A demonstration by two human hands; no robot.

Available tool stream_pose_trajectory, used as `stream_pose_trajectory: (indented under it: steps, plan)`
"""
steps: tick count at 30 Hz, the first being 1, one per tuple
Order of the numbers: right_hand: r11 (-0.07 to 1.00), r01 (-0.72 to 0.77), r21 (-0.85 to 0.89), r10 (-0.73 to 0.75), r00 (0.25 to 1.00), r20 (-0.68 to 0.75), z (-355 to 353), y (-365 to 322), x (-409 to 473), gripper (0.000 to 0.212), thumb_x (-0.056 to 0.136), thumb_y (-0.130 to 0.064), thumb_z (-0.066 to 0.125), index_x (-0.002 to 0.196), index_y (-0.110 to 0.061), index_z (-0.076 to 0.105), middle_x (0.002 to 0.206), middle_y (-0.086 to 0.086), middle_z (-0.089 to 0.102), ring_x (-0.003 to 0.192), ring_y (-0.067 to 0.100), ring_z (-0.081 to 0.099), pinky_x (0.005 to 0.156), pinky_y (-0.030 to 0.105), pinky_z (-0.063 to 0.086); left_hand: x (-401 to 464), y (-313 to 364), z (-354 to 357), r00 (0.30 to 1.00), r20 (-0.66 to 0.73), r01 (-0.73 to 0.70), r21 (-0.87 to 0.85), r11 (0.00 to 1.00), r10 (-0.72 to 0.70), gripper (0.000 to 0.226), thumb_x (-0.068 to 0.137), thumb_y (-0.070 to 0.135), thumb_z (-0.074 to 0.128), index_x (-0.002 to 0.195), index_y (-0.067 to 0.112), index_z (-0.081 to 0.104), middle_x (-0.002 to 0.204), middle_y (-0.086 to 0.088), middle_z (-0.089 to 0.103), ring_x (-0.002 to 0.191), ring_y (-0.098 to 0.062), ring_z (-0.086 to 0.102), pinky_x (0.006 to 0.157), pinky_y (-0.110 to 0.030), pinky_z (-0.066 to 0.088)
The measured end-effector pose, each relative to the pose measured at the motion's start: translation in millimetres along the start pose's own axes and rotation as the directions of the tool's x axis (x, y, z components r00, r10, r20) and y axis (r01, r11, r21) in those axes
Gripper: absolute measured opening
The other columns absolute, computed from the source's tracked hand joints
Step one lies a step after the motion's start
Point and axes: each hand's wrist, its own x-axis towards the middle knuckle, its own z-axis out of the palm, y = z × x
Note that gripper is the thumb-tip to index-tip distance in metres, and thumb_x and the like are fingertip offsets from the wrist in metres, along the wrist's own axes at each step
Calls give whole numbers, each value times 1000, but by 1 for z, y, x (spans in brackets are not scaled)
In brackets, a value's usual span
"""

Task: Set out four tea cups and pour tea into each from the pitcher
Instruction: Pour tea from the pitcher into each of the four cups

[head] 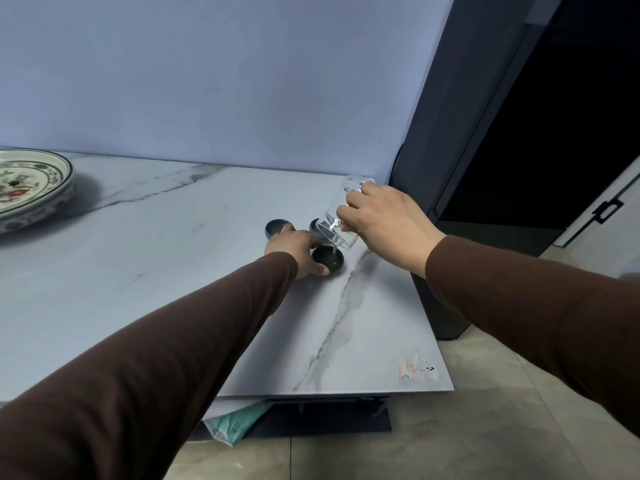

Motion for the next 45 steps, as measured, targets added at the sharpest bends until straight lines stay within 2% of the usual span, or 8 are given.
stream_pose_trajectory:
  steps: [11, 16, 23, 29, 34, 40, 45]
  plan:
    - [1000, 13, -11, -13, 999, -44, 0, 1, -2, 7, 90, -15, 66, 85, -18, 63, 79, 0, 59, 77, 24, 55, 61, 30, 32, -1, 1, -1, 1000, 7, 15, -11, 1000, -15, 58, 67, 57, 73, 120, 38, 60, 113, 7, 64, 116, -21, 39, 89, -37, 43]
    - [1000, 3, 18, -2, 999, -33, 0, 2, -4, 4, 94, -17, 61, 90, -18, 63, 83, 1, 59, 81, 24, 55, 64, 32, 37, 0, 1, -1, 1000, 10, 14, -3, 1000, -14, 59, 67, 58, 72, 121, 38, 61, 113, 7, 64, 115, -21, 39, 88, -37, 43]
    - [997, -11, 75, 13, 999, -33, 0, 3, -4, 15, 100, -26, 51, 98, -16, 63, 91, 2, 61, 88, 26, 55, 70, 35, 42, 1, 1, -1, 1000, 7, 20, 0, 1000, -20, 56, 66, 58, 72, 116, 34, 62, 108, 6, 64, 116, -21, 39, 85, -36, 43]
    - [996, -19, 90, 22, 999, -34, 2, 3, -4, 22, 102, -32, 46, 103, -16, 62, 96, 3, 61, 93, 26, 54, 71, 33, 38, 0, 0, -1, 1000, 5, 22, -12, 1000, -22, 60, 66, 58, 73, 121, 34, 62, 113, 7, 64, 116, -20, 39, 89, -38, 44]
    - [997, -24, 78, 26, 999, -27, 2, 5, -6, 21, 100, -33, 51, 99, -16, 63, 93, 3, 62, 90, 26, 55, 67, 30, 28, 0, 0, -2, 1000, 11, 15, -10, 1000, -15, 64, 67, 58, 73, 126, 38, 58, 117, 9, 63, 117, -21, 39, 91, -38, 44]
    - [997, -14, 82, 15, 1000, -4, 2, 5, -11, 19, 99, -31, 54, 94, -15, 63, 89, 4, 62, 88, 28, 56, 66, 35, 39, -1, 2, -3, 1000, 20, 14, 17, 1000, -14, 62, 68, 59, 71, 125, 37, 59, 116, 7, 64, 117, -21, 39, 92, -39, 44]
    - [996, -39, 82, 40, 999, -8, 2, 5, -11, 20, 97, -33, 55, 93, -15, 64, 87, 3, 62, 88, 27, 56, 65, 33, 36, -3, 3, -5, 1000, 16, 20, 20, 1000, -20, 61, 68, 58, 71, 124, 38, 59, 114, 6, 65, 118, -21, 38, 92, -39, 44]
